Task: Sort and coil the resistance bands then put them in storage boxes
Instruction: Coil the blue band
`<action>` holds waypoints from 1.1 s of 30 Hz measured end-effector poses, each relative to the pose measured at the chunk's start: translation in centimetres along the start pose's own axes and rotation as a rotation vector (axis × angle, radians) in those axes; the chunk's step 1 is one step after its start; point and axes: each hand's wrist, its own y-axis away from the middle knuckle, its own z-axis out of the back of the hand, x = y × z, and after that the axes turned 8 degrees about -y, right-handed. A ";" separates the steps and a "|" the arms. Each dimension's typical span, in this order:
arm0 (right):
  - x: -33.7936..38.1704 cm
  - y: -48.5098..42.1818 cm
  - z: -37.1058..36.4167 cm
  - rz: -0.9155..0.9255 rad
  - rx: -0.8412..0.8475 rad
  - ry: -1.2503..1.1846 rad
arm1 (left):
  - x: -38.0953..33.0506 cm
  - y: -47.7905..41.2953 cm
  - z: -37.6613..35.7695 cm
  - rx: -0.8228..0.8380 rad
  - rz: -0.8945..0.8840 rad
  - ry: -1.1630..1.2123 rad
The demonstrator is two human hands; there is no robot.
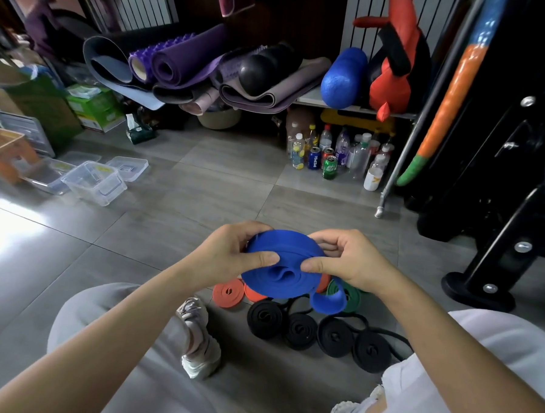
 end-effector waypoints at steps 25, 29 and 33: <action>-2.0 0.1 -1.0 0.155 -0.499 0.124 | 1.3 -0.6 -2.3 -0.283 0.289 0.832; -2.4 -0.1 -1.6 0.099 -0.492 0.070 | 1.0 -0.8 -2.7 -0.325 0.291 0.870; -2.2 -0.5 -2.1 0.053 -0.597 0.031 | 0.9 -0.9 -2.9 -0.338 0.276 0.912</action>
